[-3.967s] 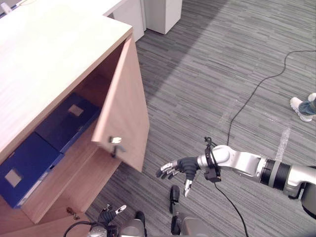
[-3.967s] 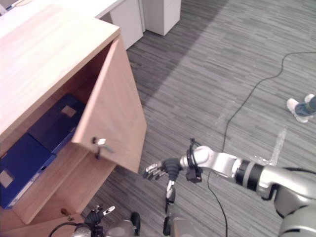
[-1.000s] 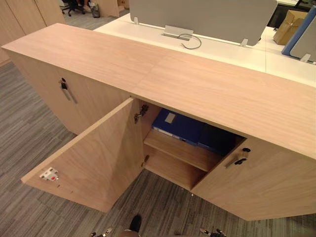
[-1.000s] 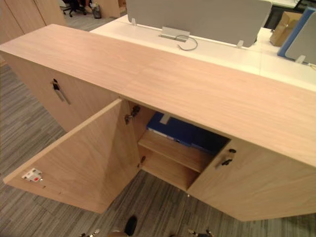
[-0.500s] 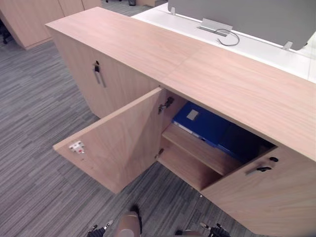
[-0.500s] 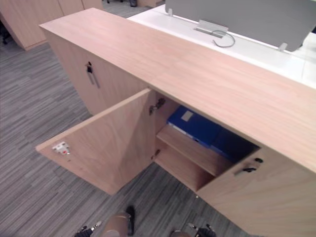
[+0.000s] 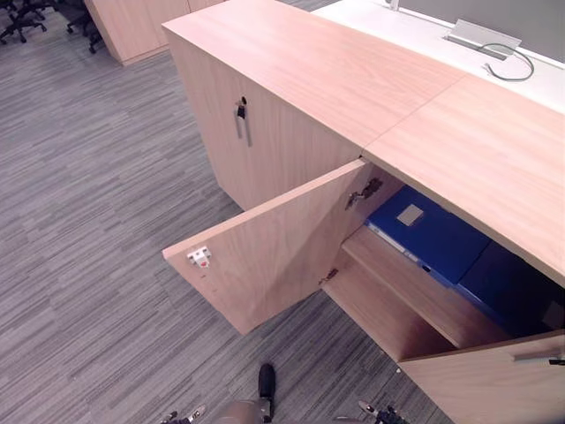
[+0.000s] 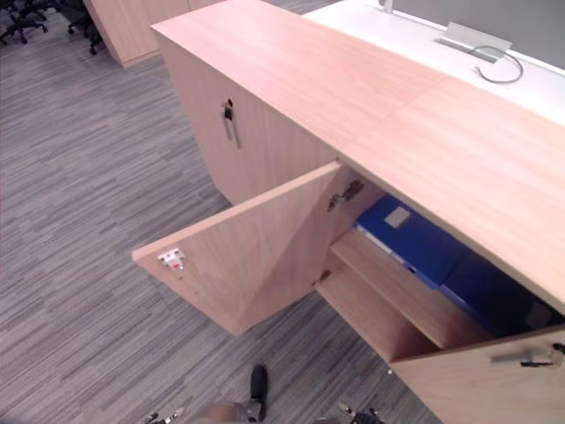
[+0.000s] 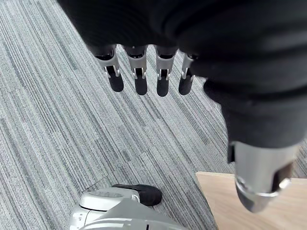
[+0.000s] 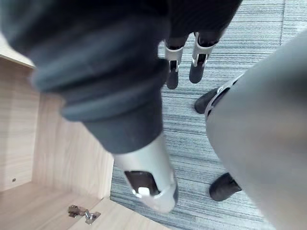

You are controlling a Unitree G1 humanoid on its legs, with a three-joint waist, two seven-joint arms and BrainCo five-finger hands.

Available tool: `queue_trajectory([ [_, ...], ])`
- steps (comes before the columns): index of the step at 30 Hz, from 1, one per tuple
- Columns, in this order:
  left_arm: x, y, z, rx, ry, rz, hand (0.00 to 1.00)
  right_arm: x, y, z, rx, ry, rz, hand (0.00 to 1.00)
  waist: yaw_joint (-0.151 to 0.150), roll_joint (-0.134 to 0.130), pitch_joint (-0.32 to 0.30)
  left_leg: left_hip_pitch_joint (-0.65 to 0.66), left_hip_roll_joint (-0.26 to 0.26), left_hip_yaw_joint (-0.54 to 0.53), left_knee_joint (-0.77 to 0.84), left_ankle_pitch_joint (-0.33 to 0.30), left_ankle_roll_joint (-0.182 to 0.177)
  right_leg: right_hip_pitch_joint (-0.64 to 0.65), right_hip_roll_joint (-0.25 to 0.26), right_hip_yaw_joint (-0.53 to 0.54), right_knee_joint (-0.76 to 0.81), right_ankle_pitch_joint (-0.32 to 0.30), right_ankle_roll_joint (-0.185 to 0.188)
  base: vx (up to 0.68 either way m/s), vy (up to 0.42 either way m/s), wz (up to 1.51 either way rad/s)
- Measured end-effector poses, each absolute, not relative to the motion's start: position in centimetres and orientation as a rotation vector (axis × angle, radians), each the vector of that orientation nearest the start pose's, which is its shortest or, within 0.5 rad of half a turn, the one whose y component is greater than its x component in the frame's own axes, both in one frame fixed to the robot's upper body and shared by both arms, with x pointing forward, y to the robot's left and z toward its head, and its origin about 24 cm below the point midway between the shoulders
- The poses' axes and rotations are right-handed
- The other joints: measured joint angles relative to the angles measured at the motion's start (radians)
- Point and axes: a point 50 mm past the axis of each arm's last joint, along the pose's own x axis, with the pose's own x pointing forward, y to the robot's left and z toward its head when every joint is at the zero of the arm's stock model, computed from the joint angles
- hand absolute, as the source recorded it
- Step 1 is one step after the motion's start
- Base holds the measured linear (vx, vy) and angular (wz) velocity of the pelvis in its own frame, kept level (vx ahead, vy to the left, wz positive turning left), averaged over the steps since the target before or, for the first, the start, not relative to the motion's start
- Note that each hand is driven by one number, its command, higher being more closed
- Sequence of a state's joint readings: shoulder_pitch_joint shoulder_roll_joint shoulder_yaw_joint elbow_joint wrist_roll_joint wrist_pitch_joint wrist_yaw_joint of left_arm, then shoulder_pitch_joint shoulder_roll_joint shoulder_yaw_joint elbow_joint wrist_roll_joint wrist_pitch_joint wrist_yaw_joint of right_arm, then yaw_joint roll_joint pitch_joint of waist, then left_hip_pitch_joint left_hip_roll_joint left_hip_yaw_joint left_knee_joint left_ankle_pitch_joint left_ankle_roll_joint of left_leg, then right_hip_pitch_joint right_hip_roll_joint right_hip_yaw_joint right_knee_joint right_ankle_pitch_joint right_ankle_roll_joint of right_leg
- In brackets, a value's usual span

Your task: Walk over to the cabinet, pick up the folder, carry it to the office cabinet, place the folder inside the office cabinet, then close the office cabinet door

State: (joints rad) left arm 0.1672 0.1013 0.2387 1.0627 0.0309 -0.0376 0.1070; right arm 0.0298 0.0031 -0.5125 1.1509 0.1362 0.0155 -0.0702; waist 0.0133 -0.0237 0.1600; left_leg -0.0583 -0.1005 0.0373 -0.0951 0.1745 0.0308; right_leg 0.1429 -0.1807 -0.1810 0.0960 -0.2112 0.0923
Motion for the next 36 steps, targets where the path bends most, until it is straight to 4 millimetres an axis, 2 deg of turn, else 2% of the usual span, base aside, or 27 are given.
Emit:
queue_trajectory([
  [7, 5.0, 22.6, -16.5, 0.061, 1.194, 0.387, 0.00, 7.7, -20.3, -17.0, 0.342, 1.170, -0.574, 0.00, -0.001, 0.000, 0.007, 0.024, 0.016, -0.007, 0.001, 0.001, -0.019, 0.028, 0.022, -0.006, -0.002, -0.003, -0.005, -0.03, -0.047, 0.01],
  [10, 5.1, 22.9, -16.3, 0.041, 1.181, 0.416, 0.00, 7.6, -20.8, -16.9, 0.340, 1.166, -0.592, 0.00, -0.010, -0.005, 0.012, -0.020, 0.021, 0.004, 0.033, 0.014, -0.029, 0.009, 0.011, -0.039, 0.020, -0.002, -0.004, -0.06, 0.008, 0.24],
  [11, 5.3, 23.0, -16.3, 0.016, 1.168, 0.439, 0.00, 7.5, -21.1, -16.9, 0.342, 1.164, -0.604, 0.00, -0.011, -0.008, 0.015, -0.050, 0.022, 0.023, 0.061, 0.012, -0.030, -0.008, 0.005, -0.045, 0.032, -0.001, -0.003, -0.08, 0.049, 0.23],
  [12, 5.3, 23.1, -16.2, -0.019, 1.159, 0.471, 0.00, 7.4, -21.3, -16.9, 0.358, 1.160, -0.629, 0.00, -0.008, -0.011, 0.018, -0.071, 0.029, 0.062, 0.091, -0.023, -0.036, -0.020, 0.001, -0.049, 0.041, 0.001, -0.001, -0.09, 0.114, 0.13],
  [13, 5.5, 23.5, -16.1, -0.067, 1.137, 0.526, 0.00, 7.1, -21.4, -16.9, 0.390, 1.156, -0.667, 0.00, -0.012, -0.032, 0.031, -0.114, 0.063, 0.180, 0.235, -0.126, -0.010, -0.020, -0.031, -0.065, 0.062, 0.002, -0.001, -0.07, 0.121, -0.06],
  [14, 5.5, 23.8, -16.0, -0.083, 1.125, 0.547, 0.00, 7.0, -21.5, -16.9, 0.398, 1.155, -0.682, 0.00, -0.011, -0.042, 0.037, -0.128, 0.084, 0.212, 0.324, -0.173, -0.003, -0.023, -0.050, -0.068, 0.077, 0.002, -0.001, -0.05, 0.121, -0.21],
  [15, 5.6, 23.9, -15.8, -0.097, 1.108, 0.566, 0.00, 6.7, -21.8, -16.9, 0.407, 1.150, -0.708, 0.00, -0.012, -0.050, 0.038, -0.145, 0.132, 0.245, 0.453, -0.220, -0.006, -0.028, -0.073, -0.072, 0.104, 0.002, 0.002, 0.03, 0.091, -0.47],
  [16, 6.0, 24.0, -15.6, -0.115, 1.075, 0.581, 0.00, 6.3, -22.6, -16.7, 0.391, 1.140, -0.727, 0.00, -0.018, -0.039, 0.031, -0.151, 0.218, 0.246, 0.564, -0.249, -0.017, -0.047, -0.089, -0.073, 0.137, 0.002, 0.004, 0.10, 0.231, -0.54],
  [17, 6.9, 24.0, -15.2, -0.129, 1.025, 0.593, 0.00, 5.9, -23.3, -16.5, 0.372, 1.132, -0.744, 0.00, -0.025, -0.017, 0.019, -0.153, 0.276, 0.194, 0.553, -0.256, -0.072, -0.073, -0.091, -0.068, 0.162, 0.004, 0.023, 0.10, 0.287, -0.44],
  [18, 7.8, 24.2, -14.9, -0.133, 0.989, 0.594, 0.00, 5.9, -23.8, -16.4, 0.365, 1.127, -0.753, 0.00, -0.027, -0.006, 0.013, -0.151, 0.249, 0.159, 0.513, -0.261, -0.096, -0.096, -0.097, -0.060, 0.170, 0.005, 0.037, 0.06, 0.361, 0.18],
  [19, 11.2, 24.4, -13.5, -0.135, 0.861, 0.574, 0.00, 5.2, -23.7, -16.6, 0.374, 1.150, -0.766, 0.00, -0.055, -0.008, 0.007, -0.152, 0.189, 0.126, 0.389, -0.231, -0.100, -0.141, -0.107, -0.060, 0.153, -0.003, 0.050, -0.06, 0.213, 0.54],
  [20, 12.6, 24.5, -12.9, -0.126, 0.814, 0.560, 0.00, 4.8, -23.6, -16.7, 0.385, 1.164, -0.774, 0.00, -0.063, -0.009, 0.009, -0.150, 0.164, 0.111, 0.338, -0.193, -0.092, -0.146, -0.099, -0.060, 0.130, -0.002, 0.047, -0.12, 0.124, 0.96],
  [21, 14.3, 24.5, -12.1, -0.113, 0.751, 0.536, 0.00, 4.1, -23.7, -16.8, 0.422, 1.174, -0.815, 0.00, -0.083, 0.000, 0.007, -0.135, 0.125, 0.084, 0.250, -0.136, -0.078, -0.139, -0.087, -0.051, 0.088, 0.016, 0.040, -0.14, 0.040, 0.74],
  [23, 15.5, 24.4, -11.4, -0.089, 0.710, 0.504, 0.00, 3.8, -23.6, -16.9, 0.434, 1.182, -0.825, 0.00, -0.077, 0.027, 0.005, -0.063, 0.099, 0.097, 0.096, -0.055, -0.072, -0.145, -0.103, -0.042, 0.077, 0.057, 0.058, -0.09, 0.112, 0.12],
  [25, 15.7, 24.3, -11.2, -0.065, 0.708, 0.484, 0.00, 3.9, -23.5, -16.9, 0.434, 1.182, -0.823, 0.00, -0.079, 0.044, 0.000, -0.019, 0.091, 0.109, 0.001, -0.009, -0.073, -0.147, -0.103, -0.032, 0.062, 0.068, 0.073, -0.09, 0.092, -0.27],
  [27, 16.5, 23.7, -11.0, -0.028, 0.699, 0.434, 0.00, 3.7, -23.7, -16.8, 0.420, 1.188, -0.826, 0.00, -0.088, 0.080, 0.000, -0.022, 0.096, 0.128, 0.000, -0.003, -0.072, -0.152, -0.099, -0.014, 0.039, 0.083, 0.082, -0.15, 0.043, -0.33],
  [28, 16.9, 23.4, -10.8, -0.005, 0.685, 0.410, 0.00, 3.5, -23.6, -16.9, 0.407, 1.198, -0.815, 0.00, -0.095, 0.088, -0.005, -0.019, 0.102, 0.141, 0.000, -0.001, -0.070, -0.153, -0.093, 0.000, 0.029, 0.088, 0.085, -0.14, 0.024, -0.39],
  [29, 17.3, 23.3, -10.4, 0.002, 0.667, 0.401, 0.00, 3.4, -23.5, -16.9, 0.407, 1.199, -0.814, 0.00, -0.099, 0.088, -0.005, -0.016, 0.105, 0.148, 0.000, -0.001, -0.071, -0.153, -0.091, 0.006, 0.025, 0.093, 0.084, -0.12, 0.009, -0.39],
  [34, 22.6, 21.3, -6.6, 0.152, 0.469, 0.235, 0.00, 3.8, -23.2, -16.8, 0.358, 1.204, -0.753, 0.00, -0.107, 0.082, -0.005, -0.008, 0.134, 0.201, -0.001, -0.005, -0.073, -0.160, -0.058, 0.066, -0.009, 0.102, 0.074, -0.07, -0.012, -0.30],
  [36, 23.6, 20.8, -5.7, 0.190, 0.425, 0.206, 0.00, 3.8, -23.2, -16.8, 0.354, 1.207, -0.747, 0.00, -0.107, 0.080, -0.006, -0.002, 0.139, 0.218, -0.001, -0.009, -0.073, -0.161, -0.052, 0.083, -0.015, 0.105, 0.070, -0.01, -0.008, -0.28],
])
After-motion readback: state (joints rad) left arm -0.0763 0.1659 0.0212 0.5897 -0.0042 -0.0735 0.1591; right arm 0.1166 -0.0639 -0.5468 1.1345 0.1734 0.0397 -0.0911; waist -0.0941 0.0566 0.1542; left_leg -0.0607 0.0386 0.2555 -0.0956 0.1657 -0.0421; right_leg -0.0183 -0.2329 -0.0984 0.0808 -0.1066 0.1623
